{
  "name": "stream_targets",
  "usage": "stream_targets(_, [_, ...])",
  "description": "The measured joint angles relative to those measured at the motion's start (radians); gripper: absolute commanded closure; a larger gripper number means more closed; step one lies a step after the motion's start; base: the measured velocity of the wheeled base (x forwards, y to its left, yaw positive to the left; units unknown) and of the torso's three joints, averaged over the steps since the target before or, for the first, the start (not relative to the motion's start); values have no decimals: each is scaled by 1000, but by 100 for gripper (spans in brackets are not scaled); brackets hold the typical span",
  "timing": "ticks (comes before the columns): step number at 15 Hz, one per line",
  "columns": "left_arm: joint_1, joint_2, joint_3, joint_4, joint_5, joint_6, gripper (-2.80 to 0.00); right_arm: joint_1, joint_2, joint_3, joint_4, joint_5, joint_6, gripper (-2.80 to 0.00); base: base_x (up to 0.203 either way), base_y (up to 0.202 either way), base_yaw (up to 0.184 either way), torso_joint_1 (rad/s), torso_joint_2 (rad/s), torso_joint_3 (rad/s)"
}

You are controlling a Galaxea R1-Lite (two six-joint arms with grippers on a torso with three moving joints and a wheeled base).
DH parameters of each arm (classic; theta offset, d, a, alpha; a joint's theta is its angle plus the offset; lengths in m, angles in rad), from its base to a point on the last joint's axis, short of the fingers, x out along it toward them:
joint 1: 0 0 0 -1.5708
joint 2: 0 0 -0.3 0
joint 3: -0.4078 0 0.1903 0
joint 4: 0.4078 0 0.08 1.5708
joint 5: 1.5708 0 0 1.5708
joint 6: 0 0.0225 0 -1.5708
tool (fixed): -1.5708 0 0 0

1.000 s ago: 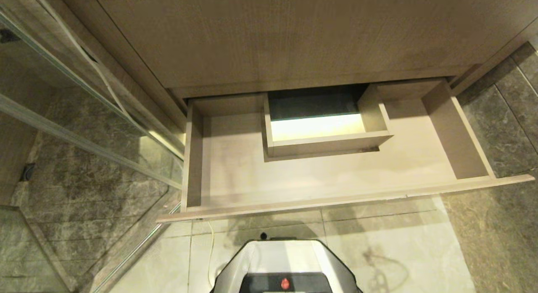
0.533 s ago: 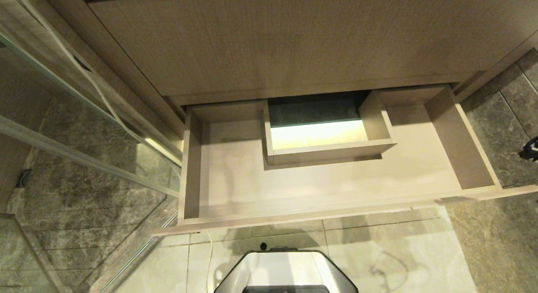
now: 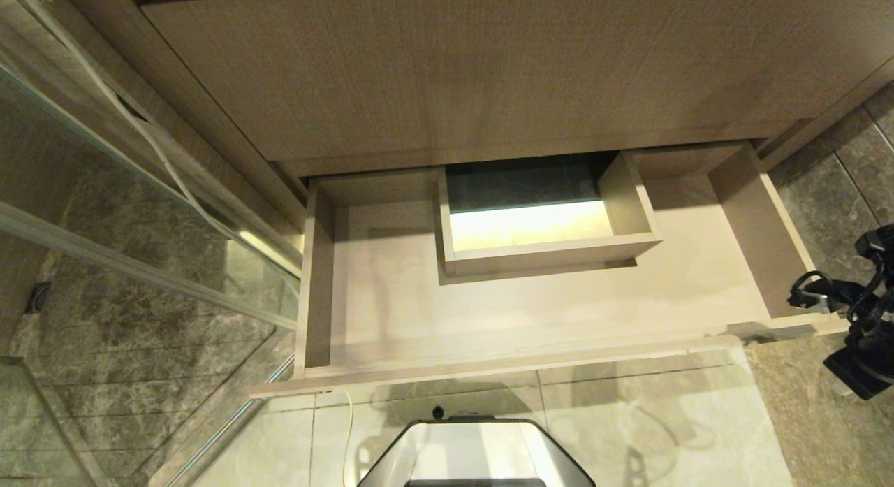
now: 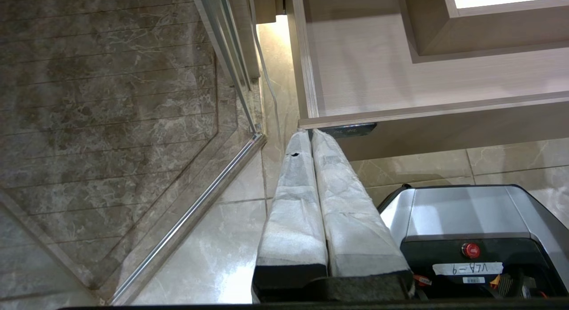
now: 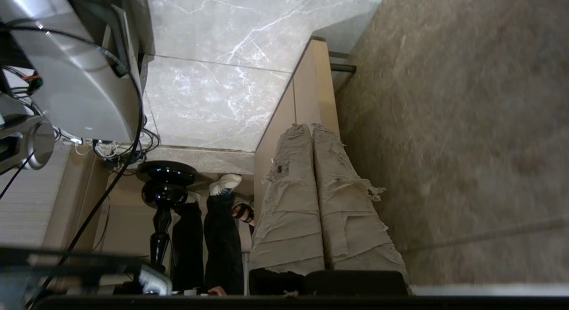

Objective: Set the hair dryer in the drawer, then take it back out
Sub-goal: Close the drawer

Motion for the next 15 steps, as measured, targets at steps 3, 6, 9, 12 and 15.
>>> stream_targets(3, [0, 0, 0, 0, 0, 1, 0, 1, 121, -74, -45, 0, 0, 0, 0, 0, 0, 0, 0, 0])
stream_targets(6, [1, 0, 0, 0, 0, 0, 0, 1, 218, -172, -73, 4, 0, 0, 0, 0, 0, 0, 0, 0])
stream_targets(9, [0, 0, 0, 0, 0, 0, 0, -1, 249, -200, -95, 22, 0, 0, 0, 0, 0, 0, 0, 0])
stream_targets(12, [0, 0, 0, 0, 1, 0, 0, -7, 233, -200, -101, 80, 0, 0, 0, 0, 0, 0, 0, 0])
stream_targets(15, [0, 0, 0, 0, 0, 0, 0, -10, 208, -206, -176, 146, 9, 0, 0, 0, 0, 0, 0, 0])
